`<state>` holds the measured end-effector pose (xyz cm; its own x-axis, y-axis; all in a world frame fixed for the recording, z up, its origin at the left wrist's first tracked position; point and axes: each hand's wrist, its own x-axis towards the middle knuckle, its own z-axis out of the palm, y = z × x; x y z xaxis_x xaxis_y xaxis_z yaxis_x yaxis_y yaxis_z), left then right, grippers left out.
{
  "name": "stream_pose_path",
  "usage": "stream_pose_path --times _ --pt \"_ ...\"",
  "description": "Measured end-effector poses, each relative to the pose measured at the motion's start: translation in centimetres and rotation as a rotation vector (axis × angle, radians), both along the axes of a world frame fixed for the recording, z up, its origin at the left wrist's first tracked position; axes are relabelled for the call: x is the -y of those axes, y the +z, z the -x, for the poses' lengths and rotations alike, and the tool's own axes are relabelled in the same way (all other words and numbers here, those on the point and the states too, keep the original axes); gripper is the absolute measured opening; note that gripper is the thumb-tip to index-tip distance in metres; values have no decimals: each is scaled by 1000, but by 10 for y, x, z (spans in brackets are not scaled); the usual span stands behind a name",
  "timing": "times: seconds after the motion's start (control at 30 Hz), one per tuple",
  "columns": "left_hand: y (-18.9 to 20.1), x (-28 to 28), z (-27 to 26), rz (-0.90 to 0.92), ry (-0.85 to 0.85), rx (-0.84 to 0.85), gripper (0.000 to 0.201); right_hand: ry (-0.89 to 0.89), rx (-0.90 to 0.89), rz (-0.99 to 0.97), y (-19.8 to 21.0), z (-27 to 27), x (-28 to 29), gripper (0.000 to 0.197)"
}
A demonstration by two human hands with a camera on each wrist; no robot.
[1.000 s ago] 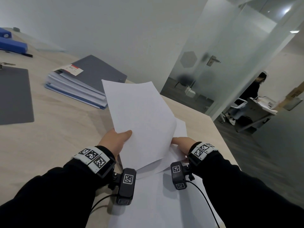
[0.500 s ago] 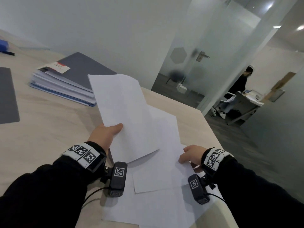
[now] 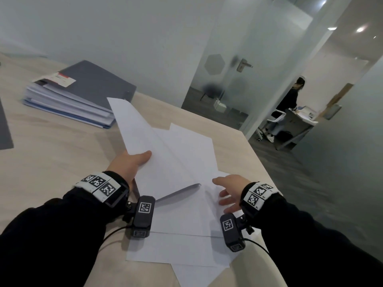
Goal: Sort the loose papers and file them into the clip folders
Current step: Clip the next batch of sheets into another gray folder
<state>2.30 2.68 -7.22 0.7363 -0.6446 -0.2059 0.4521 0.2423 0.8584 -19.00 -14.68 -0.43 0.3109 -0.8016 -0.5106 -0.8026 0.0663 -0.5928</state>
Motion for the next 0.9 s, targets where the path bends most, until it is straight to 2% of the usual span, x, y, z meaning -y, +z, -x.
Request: stream_pose_path --times 0.1,0.27,0.4,0.47,0.57,0.67,0.73,0.83,0.9 --pt "-2 1 -1 0 -6 -19 22 -91 74 -43 -7 -3 -2 47" --pt "-2 0 -1 4 -26 -12 29 -124 131 -79 -14 -15 -5 39" --pt "-2 0 -1 14 -23 -18 18 -142 133 -154 -19 -23 -2 34" --pt "-1 0 -1 14 -23 -16 19 -162 139 -154 -23 -24 0 34" --pt "-1 0 0 12 -17 -22 18 -170 154 -145 -28 -23 1 42" --pt "1 -1 1 -3 -23 -20 20 -150 196 -175 -29 -21 4 59" --pt "2 -2 0 -4 -28 -15 27 -143 217 -169 -28 -19 5 49" --pt "2 -2 -1 15 -38 0 16 -108 285 -90 -26 -15 8 18" --pt "6 -3 1 21 -51 8 20 -51 263 -34 -26 -11 16 17"
